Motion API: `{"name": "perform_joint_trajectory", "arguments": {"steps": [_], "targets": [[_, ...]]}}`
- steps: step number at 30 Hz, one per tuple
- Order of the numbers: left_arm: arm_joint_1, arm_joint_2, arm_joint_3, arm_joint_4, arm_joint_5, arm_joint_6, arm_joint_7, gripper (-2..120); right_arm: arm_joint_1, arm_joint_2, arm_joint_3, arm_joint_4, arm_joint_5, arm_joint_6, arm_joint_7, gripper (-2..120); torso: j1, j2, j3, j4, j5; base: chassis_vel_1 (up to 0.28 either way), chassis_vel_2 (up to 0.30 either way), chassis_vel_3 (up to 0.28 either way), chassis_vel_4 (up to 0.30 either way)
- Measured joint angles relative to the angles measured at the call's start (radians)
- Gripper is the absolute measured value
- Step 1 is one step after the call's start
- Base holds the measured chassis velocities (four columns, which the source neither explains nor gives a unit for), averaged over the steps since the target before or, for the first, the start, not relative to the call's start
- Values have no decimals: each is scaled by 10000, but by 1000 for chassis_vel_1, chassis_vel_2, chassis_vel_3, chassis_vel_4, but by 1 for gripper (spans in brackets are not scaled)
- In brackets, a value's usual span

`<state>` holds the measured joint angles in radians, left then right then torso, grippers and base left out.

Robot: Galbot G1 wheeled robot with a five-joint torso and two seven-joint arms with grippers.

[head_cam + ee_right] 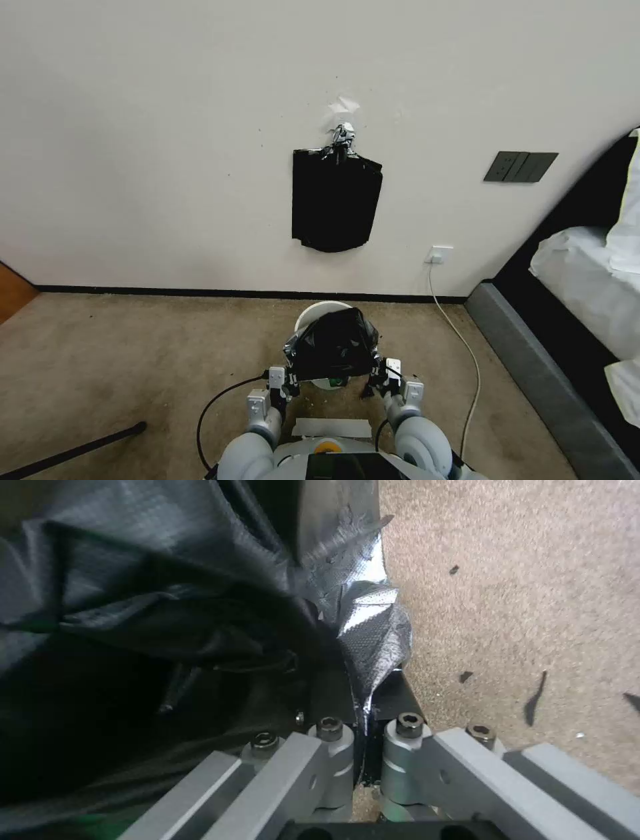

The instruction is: Place a trash bag onto the trash bin.

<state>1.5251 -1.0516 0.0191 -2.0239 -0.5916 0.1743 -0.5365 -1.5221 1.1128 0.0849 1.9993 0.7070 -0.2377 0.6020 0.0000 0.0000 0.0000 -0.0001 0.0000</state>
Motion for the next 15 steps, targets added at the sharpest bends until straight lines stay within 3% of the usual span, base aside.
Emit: {"name": "perform_joint_trajectory", "arguments": {"steps": [15], "targets": [[-401, 7, -260, 581, -83, -673, 289, 1, -116, 77, 170, -408, -455, 813, -517, 3, 0, 0, 1, 0, -1, 0, 0, 0, 0]]}}
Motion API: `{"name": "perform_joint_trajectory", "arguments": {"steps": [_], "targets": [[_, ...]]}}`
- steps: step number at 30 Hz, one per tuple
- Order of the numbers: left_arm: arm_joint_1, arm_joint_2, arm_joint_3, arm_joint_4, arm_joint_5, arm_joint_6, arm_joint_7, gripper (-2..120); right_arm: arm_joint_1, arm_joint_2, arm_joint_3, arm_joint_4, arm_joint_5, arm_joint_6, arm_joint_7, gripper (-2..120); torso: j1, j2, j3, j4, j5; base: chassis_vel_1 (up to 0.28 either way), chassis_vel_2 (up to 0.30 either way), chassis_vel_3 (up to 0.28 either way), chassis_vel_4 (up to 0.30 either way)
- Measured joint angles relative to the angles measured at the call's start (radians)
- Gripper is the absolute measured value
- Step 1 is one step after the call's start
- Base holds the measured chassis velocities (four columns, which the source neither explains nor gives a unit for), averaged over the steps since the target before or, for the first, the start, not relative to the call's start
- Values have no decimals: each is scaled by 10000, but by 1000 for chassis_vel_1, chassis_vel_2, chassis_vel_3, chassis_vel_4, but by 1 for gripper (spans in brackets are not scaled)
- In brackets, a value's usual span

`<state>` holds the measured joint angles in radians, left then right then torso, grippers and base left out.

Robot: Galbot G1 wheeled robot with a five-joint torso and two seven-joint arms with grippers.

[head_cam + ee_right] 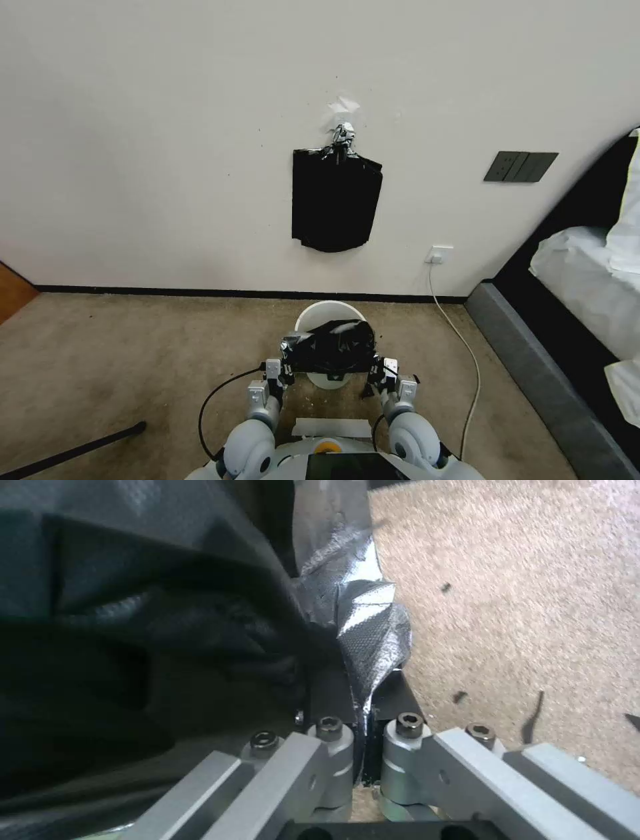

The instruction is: Place a trash bag onto the trash bin.

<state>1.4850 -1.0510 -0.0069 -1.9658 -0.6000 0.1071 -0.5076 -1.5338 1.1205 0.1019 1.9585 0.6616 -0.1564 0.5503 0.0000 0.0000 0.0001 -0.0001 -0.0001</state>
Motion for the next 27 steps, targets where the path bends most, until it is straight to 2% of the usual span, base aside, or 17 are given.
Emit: {"name": "perform_joint_trajectory", "arguments": {"steps": [1, 7, 9, 12, 14, 17, 18, 21, 22, 25, 27], "targets": [[0, 0, 0, 0, 0, 0, 0, 1, 0, 0, 0, 0, 0, 0, 0, 3, 0, 0, 0, 0, 0, 0, 0, 0, 0], [449, 211, -298, -493, -93, 235, 308, 25, -463, -191, 163, 553, 13, 28, -35, 26, 0, 0, -1, 1, 1, 0, 0, 0, 0], [539, 264, -351, -579, -97, 279, 378, 28, -552, -232, 188, 640, 13, 27, -35, 30, 0, 0, -1, 0, 0, 0, 0, 0, 0], [804, 437, -549, -774, -51, 336, 623, 42, -835, -352, 304, 872, -31, 23, -32, 44, 0, 0, -1, 2, 0, 0, 0, 0, 0], [847, 483, -592, -808, -50, 330, 716, 45, -884, -371, 324, 907, -44, 21, -32, 48, -1, 0, -1, 1, 0, 0, 0, 0, 0], [1140, 830, -827, -1069, 87, 141, 1278, 62, -1253, -491, 486, 1154, -226, 30, -30, 65, -1, 0, -1, 0, 1, 0, 0, 0, 0], [1140, 830, -827, -1069, 87, 141, 1278, 62, -1253, -491, 486, 1154, -226, 30, -30, 65, -1, 0, -1, 0, 1, 0, 0, 0, 0], [1316, 1027, -937, -1261, 160, -169, 1471, 77, -1621, -637, 642, 1518, -327, 85, -31, 80, 0, 0, -1, 1, 0, 0, 0, 0, 0], [1316, 1027, -937, -1261, 160, -169, 1471, 77, -1621, -637, 642, 1518, -327, 85, -31, 80, 0, 0, -1, 1, 0, 0, 0, 0, 0], [1411, 1221, -1006, -1315, 186, -298, 1620, 91, -1929, -754, 729, 1861, -485, 135, -51, 92, 0, 0, -1, 0, 0, 0, 0, 0, 0], [1438, 1299, -1029, -1316, 194, -364, 1697, 95, -2002, -773, 744, 1945, -519, 144, -52, 97, 0, 0, -1, 0, 0, 0, 0, 0, 0]]}}
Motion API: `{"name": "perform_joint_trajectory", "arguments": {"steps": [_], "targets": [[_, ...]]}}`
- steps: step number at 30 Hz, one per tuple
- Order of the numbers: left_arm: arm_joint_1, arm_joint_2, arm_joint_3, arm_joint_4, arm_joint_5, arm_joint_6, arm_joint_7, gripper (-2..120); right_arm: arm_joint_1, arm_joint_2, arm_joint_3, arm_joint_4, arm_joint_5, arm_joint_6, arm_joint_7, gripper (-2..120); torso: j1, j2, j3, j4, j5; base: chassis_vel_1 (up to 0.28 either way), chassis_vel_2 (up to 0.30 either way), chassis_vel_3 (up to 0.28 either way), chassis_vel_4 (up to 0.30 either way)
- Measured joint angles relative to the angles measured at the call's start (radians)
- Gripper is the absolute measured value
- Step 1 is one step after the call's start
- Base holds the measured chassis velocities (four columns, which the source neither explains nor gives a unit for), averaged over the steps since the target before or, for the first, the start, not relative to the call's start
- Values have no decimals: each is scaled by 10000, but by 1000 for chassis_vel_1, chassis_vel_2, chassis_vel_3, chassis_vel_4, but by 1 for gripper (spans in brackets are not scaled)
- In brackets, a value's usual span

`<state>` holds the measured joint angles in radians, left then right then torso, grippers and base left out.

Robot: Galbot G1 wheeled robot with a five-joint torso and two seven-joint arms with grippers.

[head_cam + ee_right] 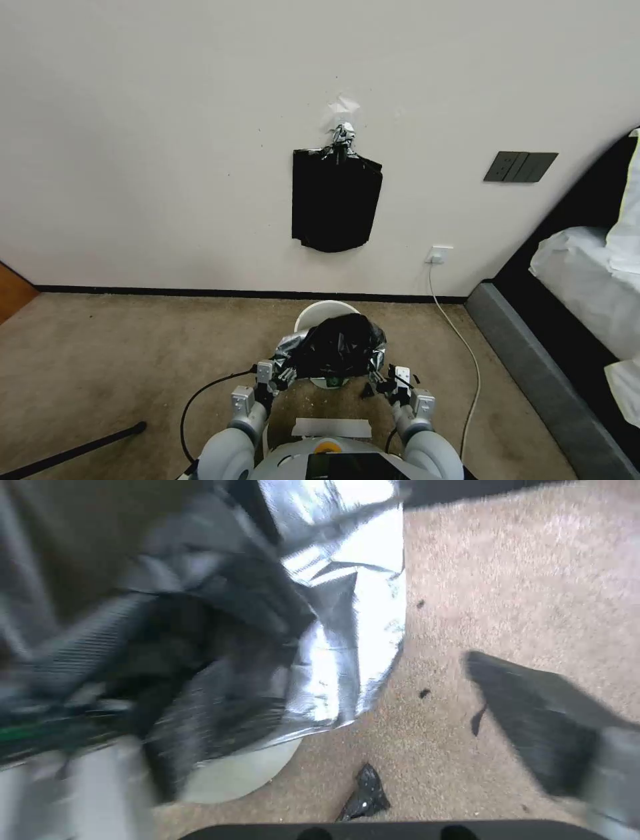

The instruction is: Place a trash bag onto the trash bin.

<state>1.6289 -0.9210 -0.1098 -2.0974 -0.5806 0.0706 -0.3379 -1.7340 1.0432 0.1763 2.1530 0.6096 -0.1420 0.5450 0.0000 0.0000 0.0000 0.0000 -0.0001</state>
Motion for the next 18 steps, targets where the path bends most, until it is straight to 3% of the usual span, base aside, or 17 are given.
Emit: {"name": "perform_joint_trajectory", "arguments": {"steps": [14, 17, 18], "targets": [[323, 1159, -466, 337, -381, -1357, 1538, 100, -198, -11, 22, 335, -154, -2, 22, 100, 0, 0, 0, 0, 0, 0, 0, 0, 0], [446, 1638, -660, 226, -1191, -1530, 2338, 100, -277, -36, 65, 445, -174, -55, 22, 100, 0, 0, 0, 1, 0, 0, 0, 0, 0], [446, 1638, -660, 226, -1191, -1530, 2338, 100, -277, -36, 65, 445, -174, -55, 22, 100, 0, 0, 0, 1, 0, 0, 0, 0, 0]]}}
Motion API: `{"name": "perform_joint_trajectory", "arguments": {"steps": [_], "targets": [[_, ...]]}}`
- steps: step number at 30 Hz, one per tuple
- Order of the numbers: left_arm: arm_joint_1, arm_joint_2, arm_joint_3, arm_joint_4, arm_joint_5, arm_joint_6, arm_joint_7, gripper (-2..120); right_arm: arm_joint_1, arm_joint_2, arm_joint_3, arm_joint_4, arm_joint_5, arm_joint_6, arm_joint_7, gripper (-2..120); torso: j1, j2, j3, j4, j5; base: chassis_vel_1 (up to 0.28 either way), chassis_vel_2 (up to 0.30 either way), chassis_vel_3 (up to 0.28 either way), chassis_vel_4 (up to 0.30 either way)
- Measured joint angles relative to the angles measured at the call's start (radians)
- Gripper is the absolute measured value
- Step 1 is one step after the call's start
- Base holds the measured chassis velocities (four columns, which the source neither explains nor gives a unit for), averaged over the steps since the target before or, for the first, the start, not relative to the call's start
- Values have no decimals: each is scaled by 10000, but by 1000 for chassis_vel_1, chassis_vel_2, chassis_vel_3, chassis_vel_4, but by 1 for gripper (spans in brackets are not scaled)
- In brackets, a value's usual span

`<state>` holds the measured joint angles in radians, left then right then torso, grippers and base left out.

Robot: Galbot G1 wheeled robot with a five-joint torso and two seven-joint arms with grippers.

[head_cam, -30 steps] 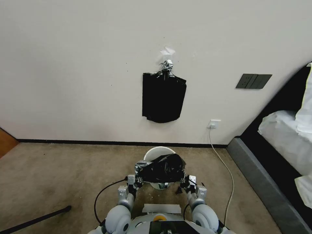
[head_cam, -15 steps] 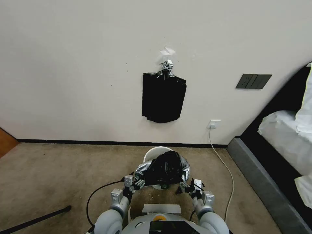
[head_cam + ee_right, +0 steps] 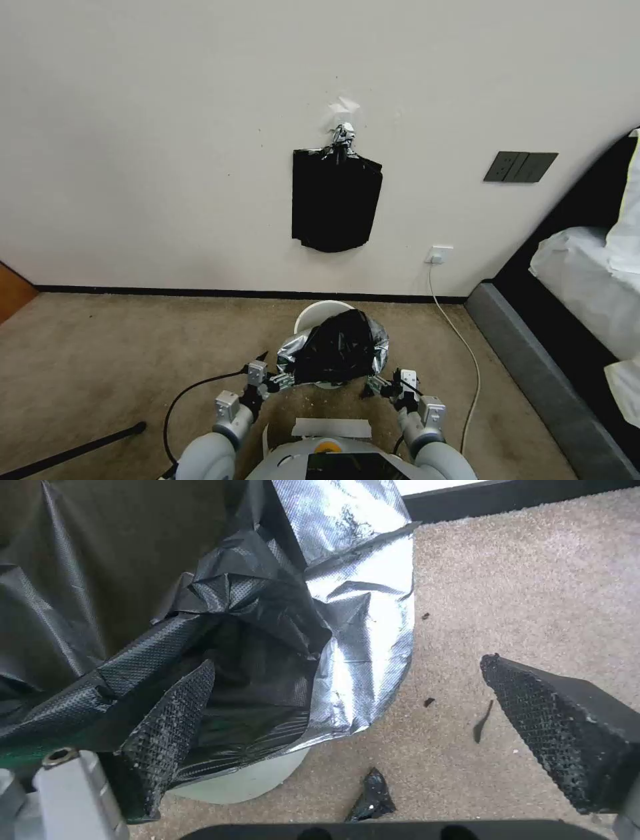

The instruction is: Place a trash bag onto the trash bin.

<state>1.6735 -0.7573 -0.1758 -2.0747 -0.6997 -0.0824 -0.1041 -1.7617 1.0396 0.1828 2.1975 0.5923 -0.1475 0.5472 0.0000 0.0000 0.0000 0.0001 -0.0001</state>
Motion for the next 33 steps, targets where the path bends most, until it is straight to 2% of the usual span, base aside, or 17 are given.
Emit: {"name": "perform_joint_trajectory", "arguments": {"steps": [3, 9, 11, 12, 13, 16, 17, 18, 20, 23, 24, 25, 26, 27, 29, 30, 33], "targets": [[28, 318, -308, -26, -688, -302, 541, 100, -182, -94, 178, 314, -88, -12, -14, 100, 0, 0, 0, -2, -1, 0, 0, 0, 0], [308, 364, -820, -244, -777, -406, 711, 100, -335, -322, 401, 724, -424, 0, -285, 100, 0, 0, 0, -6, 0, 0, 0, 0, 0], [997, -93, -1669, -678, -401, -563, 832, 100, -203, -792, 761, 1253, -608, -1, -1013, 100, 0, 0, 0, -6, 1, 0, 0, 0, 0], [1466, -633, -2184, -946, 187, -760, 833, 100, 117, -1220, 1094, 1512, -393, -24, -1728, 100, 0, 0, -1, 0, 3, 0, 0, 0, 0], [1466, -633, -2184, -946, 187, -760, 833, 100, 117, -1220, 1094, 1512, -393, -24, -1728, 100, 0, 0, -1, 0, 3, 0, 0, 0, 0], [1883, -2051, -2884, -1236, 1634, -1091, 304, 100, 1743, -2198, 1873, 1411, 1991, -878, -3198, 100, 0, 0, 0, 1, 2, 0, 0, 0, 0], [1883, -2051, -2884, -1236, 1634, -1091, 304, 100, 1743, -2198, 1873, 1411, 1991, -878, -3198, 100, 0, 0, 0, 1, 2, 0, 0, 0, 0], [2005, -2546, -3028, -1323, 2135, -1112, 119, 100, 2578, -2479, 1888, 1034, 2724, -1159, -3633, 100, 0, -1, 0, 2, 5, 0, 0, 0, 0], [2240, -3231, -3115, -1500, 3048, -1121, -69, 100, 4197, -2953, 1432, 151, 3601, -1623, -4419, 100, 1, -1, 0, 5, 6, 0, 0, 0, 0], [2258, -3465, -2983, -1566, 3723, -1084, -121, 100, 5370, -3238, 1077, -486, 3897, -1998, -5114, 100, 0, 0, 0, 16, 10, 0, 0, 0, 0], [2061, -3445, -2701, -1575, 4173, -926, -141, 100, 5938, -3413, 945, -858, 3968, -2257, -5643, 100, 1, 0, 1, 1, -1, 0, 0, 0, 0], [2061, -3445, -2701, -1575, 4173, -926, -141, 100, 5938, -3413, 945, -858, 3968, -2257, -5643, 100, 1, 0, 1, 1, -1, 0, 0, 0, 0], [2062, -3452, -2609, -1579, 4474, -854, -142, 100, 6519, -3562, 563, -1289, 3979, -2422, -6113, 100, 0, 0, 0, -16, -12, 0, 0, 0, 0], [2134, -3482, -2611, -1582, 4647, -841, -138, 100, 7024, -3641, 116, -1638, 3979, -2502, -6437, 100, 0, 0, 1, -16, -4, 0, 0, 0, 0], [2475, -3587, -2823, -1620, 5067, -924, -66, 100, 8904, -3749, -1613, -2889, 3888, -2649, -7418, 100, 0, -1, 1, -3, 10, 0, 0, 0, 0], [2475, -3587, -2823, -1620, 5067, -924, -66, 100, 8904, -3749, -1613, -2889, 3888, -2649, -7418, 100, 0, -1, 1, -3, 10, 0, 0, 0, 0], [2757, -3726, -3256, -1738, 5276, -1019, 1, 100, 11228, -3522, -3749, -4575, 3493, -2648, -8493, 100, 0, -1, 2, 11, -1, 0, 0, 0, 0]]}}
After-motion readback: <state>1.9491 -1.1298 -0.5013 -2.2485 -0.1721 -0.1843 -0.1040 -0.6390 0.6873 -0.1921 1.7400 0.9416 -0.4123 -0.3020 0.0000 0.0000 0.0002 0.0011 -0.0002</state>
